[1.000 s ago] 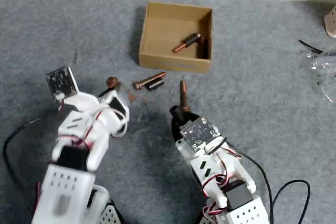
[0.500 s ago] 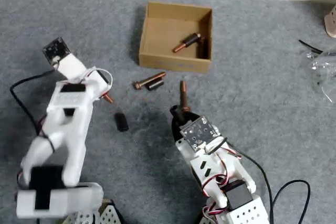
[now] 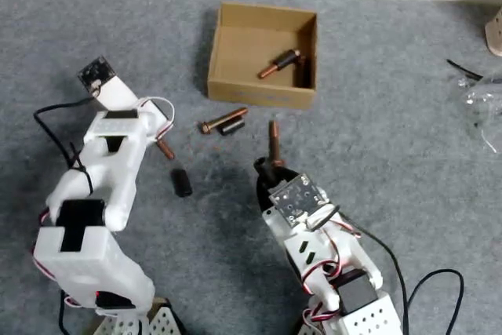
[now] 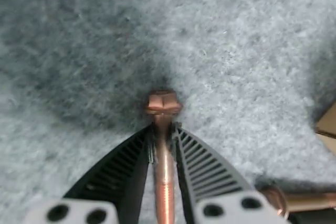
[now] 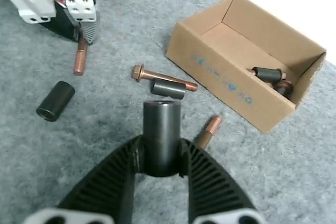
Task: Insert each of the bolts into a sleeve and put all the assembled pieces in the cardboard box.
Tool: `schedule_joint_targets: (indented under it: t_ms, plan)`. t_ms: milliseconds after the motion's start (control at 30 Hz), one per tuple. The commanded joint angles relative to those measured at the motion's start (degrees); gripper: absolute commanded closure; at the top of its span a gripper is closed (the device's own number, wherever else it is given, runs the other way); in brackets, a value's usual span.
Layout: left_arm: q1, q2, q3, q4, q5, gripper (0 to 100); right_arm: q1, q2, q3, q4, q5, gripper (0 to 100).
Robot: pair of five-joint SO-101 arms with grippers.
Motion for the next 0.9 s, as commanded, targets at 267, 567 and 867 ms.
schedule_joint_targets:
  t_ms: [267, 567, 867]
  plan:
    - [4.09, -14.99, 2.59, -0.70, -2.55, 99, 0.66, -0.75, -0.57, -2.42, 0.62, 99.5]
    - [8.75, -49.54, 20.35, -0.79, -2.73, 99, 0.66, -0.75, -0.48, -2.42, 0.62, 99.5]
    - [17.27, -79.96, 34.95, -0.70, -2.37, 99, 0.40, -0.66, -0.40, -2.51, 0.70, 99.5]
